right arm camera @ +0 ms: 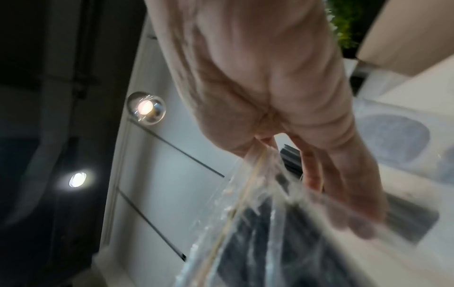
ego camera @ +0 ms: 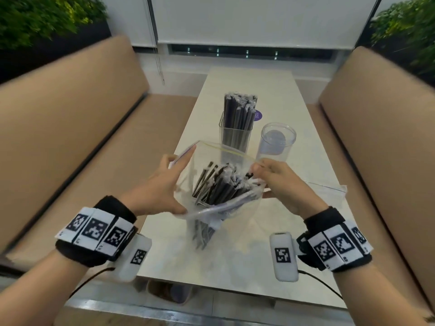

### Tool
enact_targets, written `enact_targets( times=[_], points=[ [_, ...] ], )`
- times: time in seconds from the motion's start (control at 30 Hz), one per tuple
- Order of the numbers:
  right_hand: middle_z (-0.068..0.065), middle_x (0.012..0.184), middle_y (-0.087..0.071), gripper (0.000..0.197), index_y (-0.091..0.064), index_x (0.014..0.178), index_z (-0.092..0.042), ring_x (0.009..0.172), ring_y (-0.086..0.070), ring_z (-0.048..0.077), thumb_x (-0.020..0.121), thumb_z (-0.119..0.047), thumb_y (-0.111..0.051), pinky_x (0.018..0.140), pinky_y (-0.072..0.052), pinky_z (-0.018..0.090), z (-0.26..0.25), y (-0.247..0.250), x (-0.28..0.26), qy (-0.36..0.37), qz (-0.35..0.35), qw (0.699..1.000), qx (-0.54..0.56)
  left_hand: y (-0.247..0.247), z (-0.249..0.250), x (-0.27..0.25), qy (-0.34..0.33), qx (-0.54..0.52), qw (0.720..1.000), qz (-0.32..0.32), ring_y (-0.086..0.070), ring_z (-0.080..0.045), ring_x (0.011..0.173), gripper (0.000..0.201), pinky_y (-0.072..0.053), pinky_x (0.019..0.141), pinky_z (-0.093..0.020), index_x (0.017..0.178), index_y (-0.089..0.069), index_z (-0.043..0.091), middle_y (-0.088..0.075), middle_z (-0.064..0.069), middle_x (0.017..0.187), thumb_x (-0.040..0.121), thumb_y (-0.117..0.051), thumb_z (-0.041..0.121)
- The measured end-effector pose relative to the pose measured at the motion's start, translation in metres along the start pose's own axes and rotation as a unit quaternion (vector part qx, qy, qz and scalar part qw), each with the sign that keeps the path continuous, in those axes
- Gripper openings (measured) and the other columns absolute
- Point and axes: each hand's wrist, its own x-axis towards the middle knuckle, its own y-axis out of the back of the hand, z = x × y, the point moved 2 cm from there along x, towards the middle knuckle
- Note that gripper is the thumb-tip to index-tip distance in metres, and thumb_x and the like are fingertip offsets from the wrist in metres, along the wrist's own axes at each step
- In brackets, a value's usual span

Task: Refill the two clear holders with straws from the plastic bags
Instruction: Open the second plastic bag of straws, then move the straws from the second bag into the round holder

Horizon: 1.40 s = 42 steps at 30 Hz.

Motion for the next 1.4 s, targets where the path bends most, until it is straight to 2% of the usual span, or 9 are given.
enact_targets(
  times=[0.13,0.27,0.47,0.63,0.77,1.0,1.13,1.27,1.4],
  points=[
    [0.006,0.085,-0.055,0.026,-0.052,0.083,-0.013,0.077,-0.06,0.021,0.105,-0.018,-0.04,0.078,-0.047,0.045,-0.006,-0.014,0.003,-0.052,-0.067,0.973,0.214,-0.016,-0.003,0.009,-0.035,-0.068,0.997,-0.025,-0.024,-0.009,0.143,0.142,-0.053,0.088,-0.015,0.147,0.018,0.049,0.011,0.023,0.157,0.061,-0.082,-0.002],
    [-0.001,0.064,-0.062,0.027,-0.05,0.08,-0.01,0.057,-0.065,0.007,0.105,-0.014,-0.04,0.06,-0.051,0.025,-0.014,-0.034,0.004,-0.065,-0.047,0.957,0.277,-0.037,-0.018,0.025,-0.042,-0.207,0.977,0.006,-0.063,-0.002,0.106,0.134,-0.055,0.082,-0.02,0.152,-0.005,0.048,-0.025,0.047,0.133,0.059,-0.088,-0.002],
    [-0.006,0.094,-0.06,0.014,-0.06,0.095,-0.022,0.079,-0.053,0.009,0.101,-0.029,-0.049,0.07,-0.047,0.029,0.001,-0.033,-0.008,-0.022,0.022,0.997,0.071,-0.058,-0.022,0.018,-0.02,-0.315,0.922,0.224,-0.059,0.014,0.106,0.112,-0.045,0.089,-0.005,0.139,-0.035,0.039,-0.061,0.017,0.123,0.049,-0.096,0.013],
    [0.002,0.093,-0.067,0.026,-0.062,0.085,-0.02,0.085,-0.059,0.02,0.102,-0.018,-0.043,0.078,-0.043,0.04,-0.002,-0.051,-0.004,-0.066,0.038,0.973,0.216,-0.078,-0.008,0.019,-0.029,-0.322,0.912,0.252,-0.041,0.002,0.13,0.13,-0.038,0.109,-0.022,0.145,-0.012,0.043,-0.033,0.015,0.139,0.047,-0.097,0.029],
    [0.005,0.078,-0.062,0.032,-0.063,0.081,-0.011,0.065,-0.058,0.017,0.103,-0.017,-0.043,0.065,-0.047,0.031,-0.001,-0.042,-0.002,-0.078,0.06,0.94,0.327,-0.083,-0.021,0.014,-0.033,-0.266,0.94,0.212,-0.015,0.033,0.118,0.146,-0.021,0.097,0.005,0.148,0.007,0.04,-0.009,0.038,0.122,0.043,-0.095,0.045],
    [0.011,0.054,-0.066,0.018,-0.051,0.096,0.0,0.054,-0.072,0.023,0.104,-0.004,-0.036,0.053,-0.061,0.031,0.011,-0.079,-0.001,-0.122,0.078,0.872,0.467,-0.084,-0.025,0.005,-0.04,-0.321,0.926,0.193,-0.062,-0.031,0.113,0.038,-0.048,0.101,-0.048,0.117,-0.06,0.018,-0.064,-0.005,0.114,0.083,-0.069,0.004],
    [0.009,0.083,-0.069,0.018,-0.051,0.116,-0.012,0.063,-0.068,0.007,0.099,-0.008,-0.049,0.055,-0.05,0.017,0.018,-0.064,0.0,0.026,0.227,0.961,0.154,-0.08,-0.034,0.002,0.02,-0.335,0.91,0.245,-0.071,-0.011,0.09,0.044,-0.058,0.08,-0.032,0.103,-0.069,0.014,-0.075,0.0,0.095,0.064,-0.088,0.004],
    [0.008,0.116,-0.056,0.06,-0.054,0.127,-0.015,0.093,-0.054,0.014,0.078,0.018,-0.049,0.074,-0.046,0.02,0.01,-0.077,-0.01,0.263,0.229,0.914,-0.206,-0.074,-0.042,0.002,0.034,-0.35,0.889,0.294,-0.072,-0.016,0.092,0.048,-0.059,0.083,-0.042,0.104,-0.067,0.014,-0.075,-0.002,0.096,0.062,-0.088,0.019],
    [0.003,0.137,-0.046,0.06,-0.049,0.133,-0.026,0.12,-0.044,0.005,0.079,0.001,-0.052,0.102,-0.034,0.007,0.012,-0.092,-0.006,0.203,0.07,0.972,-0.092,-0.075,-0.039,0.01,0.052,-0.366,0.867,0.334,-0.068,-0.007,0.087,0.057,-0.058,0.078,-0.026,0.109,-0.058,0.014,-0.071,-0.005,0.101,0.061,-0.087,0.014]
  ],
)
